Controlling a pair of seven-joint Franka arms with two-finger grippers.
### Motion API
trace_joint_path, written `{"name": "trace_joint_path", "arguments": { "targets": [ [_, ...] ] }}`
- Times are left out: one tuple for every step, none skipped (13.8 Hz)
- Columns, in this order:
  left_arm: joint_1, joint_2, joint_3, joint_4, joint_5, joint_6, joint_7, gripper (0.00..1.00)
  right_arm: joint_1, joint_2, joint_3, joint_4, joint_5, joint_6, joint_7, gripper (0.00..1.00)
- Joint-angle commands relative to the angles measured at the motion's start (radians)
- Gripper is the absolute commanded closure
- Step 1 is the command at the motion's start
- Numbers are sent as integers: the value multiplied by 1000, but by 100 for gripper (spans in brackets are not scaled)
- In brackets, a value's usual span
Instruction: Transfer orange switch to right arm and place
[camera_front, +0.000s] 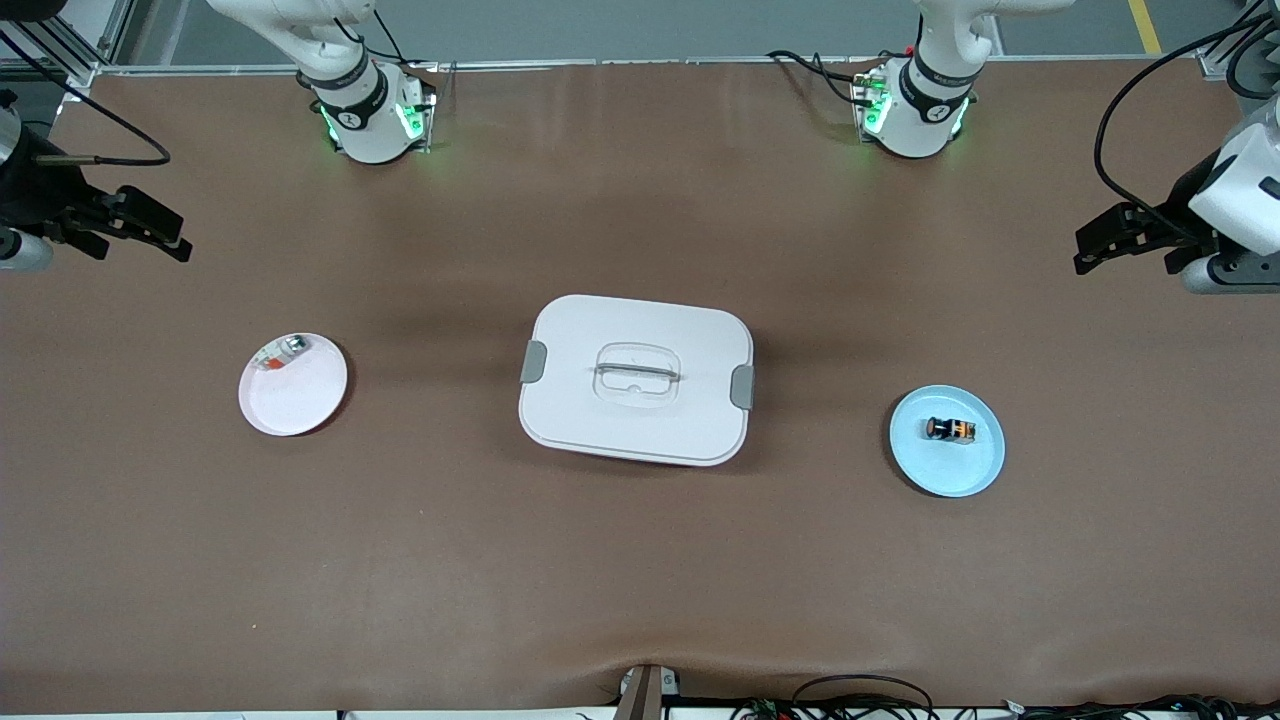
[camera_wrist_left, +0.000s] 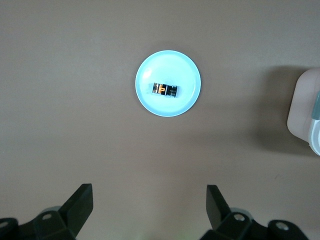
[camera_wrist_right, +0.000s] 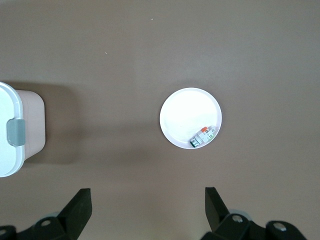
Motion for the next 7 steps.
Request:
{"name": "trace_joint_path", "arguments": {
  "targets": [
    [1, 13, 8, 29, -14, -22, 23, 0, -2, -8, 0, -4, 16, -2, 1, 0],
    [0, 13, 8, 29, -14, -22, 20, 0, -2, -8, 0, -4, 16, -2, 1, 0],
    [1, 13, 8, 29, -14, -22, 22, 0, -2, -8, 0, -4, 16, -2, 1, 0],
    [0, 13, 8, 29, -14, -22, 22, 0, -1, -8, 1, -4, 16, 1, 1, 0],
    [-2, 13, 8, 29, -14, -22, 22, 0, -2, -8, 0, -4, 14, 3, 1, 0],
    [-5, 13, 8, 29, -14, -22, 20, 0, -2, -8, 0, -4, 14, 3, 1, 0],
    [-8, 13, 8, 29, -14, -22, 14, 0, -4, -8, 0, -4, 16, 3, 1, 0]
  ]
}}
